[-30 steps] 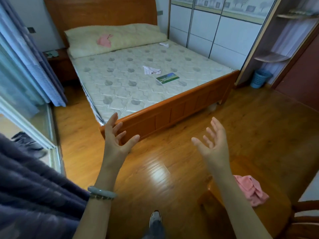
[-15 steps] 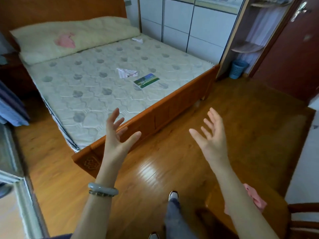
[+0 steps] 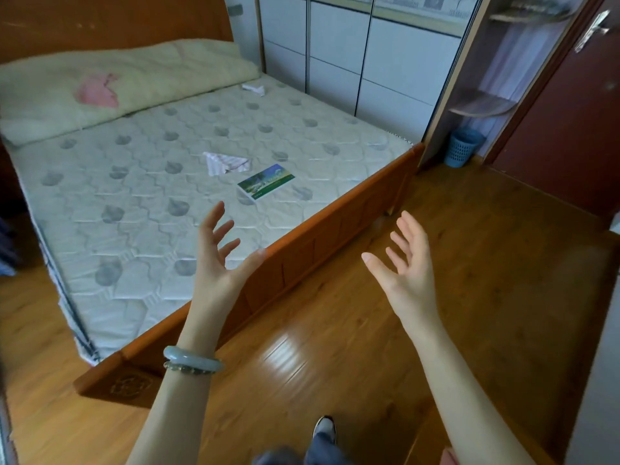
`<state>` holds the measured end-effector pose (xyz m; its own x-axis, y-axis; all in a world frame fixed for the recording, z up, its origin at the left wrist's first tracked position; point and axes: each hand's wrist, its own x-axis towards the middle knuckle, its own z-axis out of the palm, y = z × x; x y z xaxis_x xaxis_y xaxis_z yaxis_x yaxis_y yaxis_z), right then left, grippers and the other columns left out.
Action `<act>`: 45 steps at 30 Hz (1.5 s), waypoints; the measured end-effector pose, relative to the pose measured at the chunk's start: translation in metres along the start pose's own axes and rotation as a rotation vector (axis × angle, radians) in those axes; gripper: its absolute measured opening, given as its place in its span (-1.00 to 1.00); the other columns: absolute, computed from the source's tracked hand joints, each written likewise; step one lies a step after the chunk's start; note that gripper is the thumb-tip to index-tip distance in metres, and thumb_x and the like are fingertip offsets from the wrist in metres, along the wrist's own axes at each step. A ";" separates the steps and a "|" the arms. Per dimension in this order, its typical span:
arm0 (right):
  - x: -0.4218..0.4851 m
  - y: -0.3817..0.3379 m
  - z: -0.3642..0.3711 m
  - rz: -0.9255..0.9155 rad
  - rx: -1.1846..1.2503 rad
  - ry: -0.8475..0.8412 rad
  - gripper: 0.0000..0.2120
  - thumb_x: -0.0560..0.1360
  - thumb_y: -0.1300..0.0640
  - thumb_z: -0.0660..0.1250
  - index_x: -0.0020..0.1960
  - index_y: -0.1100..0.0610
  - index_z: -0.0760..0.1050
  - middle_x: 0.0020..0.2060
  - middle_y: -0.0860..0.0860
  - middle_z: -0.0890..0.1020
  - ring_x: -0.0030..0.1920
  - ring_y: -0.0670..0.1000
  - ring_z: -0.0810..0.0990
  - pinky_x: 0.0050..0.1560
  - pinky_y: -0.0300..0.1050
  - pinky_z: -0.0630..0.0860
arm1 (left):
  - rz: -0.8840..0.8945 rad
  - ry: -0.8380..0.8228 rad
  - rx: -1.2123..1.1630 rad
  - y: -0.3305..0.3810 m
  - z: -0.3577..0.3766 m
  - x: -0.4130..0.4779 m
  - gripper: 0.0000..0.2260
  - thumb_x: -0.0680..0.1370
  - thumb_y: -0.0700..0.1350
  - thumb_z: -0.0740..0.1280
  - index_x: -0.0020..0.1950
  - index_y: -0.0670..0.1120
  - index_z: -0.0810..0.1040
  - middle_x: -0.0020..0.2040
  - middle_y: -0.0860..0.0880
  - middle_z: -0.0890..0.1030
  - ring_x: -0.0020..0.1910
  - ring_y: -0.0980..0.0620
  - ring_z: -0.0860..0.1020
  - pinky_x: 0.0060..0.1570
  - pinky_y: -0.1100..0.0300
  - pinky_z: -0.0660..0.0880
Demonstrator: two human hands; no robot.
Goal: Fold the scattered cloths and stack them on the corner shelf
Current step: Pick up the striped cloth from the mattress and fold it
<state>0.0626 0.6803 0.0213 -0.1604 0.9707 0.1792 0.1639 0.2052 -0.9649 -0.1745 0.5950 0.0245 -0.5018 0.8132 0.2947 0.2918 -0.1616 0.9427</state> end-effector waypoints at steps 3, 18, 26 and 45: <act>0.037 0.010 -0.011 0.022 -0.021 0.018 -0.25 0.41 0.17 0.47 0.48 -0.06 0.17 0.44 -0.13 0.29 0.38 -0.15 0.34 0.25 -0.32 0.42 | -0.001 -0.011 0.003 -0.009 0.022 0.034 -0.30 0.39 0.05 0.45 0.46 0.10 0.20 0.45 0.18 0.27 0.36 0.19 0.34 0.30 0.11 0.39; 0.244 0.067 -0.038 0.082 -0.082 0.112 -0.24 0.40 0.13 0.49 0.46 -0.11 0.18 0.44 -0.13 0.29 0.39 -0.12 0.34 0.30 -0.19 0.42 | -0.029 -0.130 -0.077 -0.073 0.173 0.224 -0.36 0.38 0.07 0.43 0.42 0.06 0.30 0.41 0.04 0.38 0.36 0.07 0.38 0.32 -0.01 0.40; 0.357 0.081 -0.058 0.112 -0.069 0.182 -0.23 0.39 0.15 0.49 0.47 -0.08 0.17 0.44 -0.11 0.30 0.39 -0.14 0.33 0.37 -0.12 0.37 | -0.030 -0.233 -0.138 -0.085 0.266 0.336 -0.38 0.39 -0.01 0.43 0.42 0.03 0.32 0.41 0.07 0.38 0.35 0.13 0.38 0.30 0.12 0.39; 0.603 0.171 -0.139 0.160 -0.033 -0.054 -0.23 0.40 0.15 0.48 0.47 -0.09 0.15 0.35 -0.23 0.30 0.39 -0.15 0.32 0.27 -0.36 0.36 | -0.121 -0.009 -0.092 -0.127 0.440 0.471 -0.38 0.41 0.02 0.42 0.42 0.03 0.30 0.41 0.14 0.37 0.36 0.12 0.39 0.33 -0.01 0.38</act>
<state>0.1291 1.3186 -0.0087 -0.1818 0.9833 0.0125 0.2236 0.0537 -0.9732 -0.0897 1.2444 -0.0255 -0.5215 0.8347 0.1771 0.1537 -0.1123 0.9817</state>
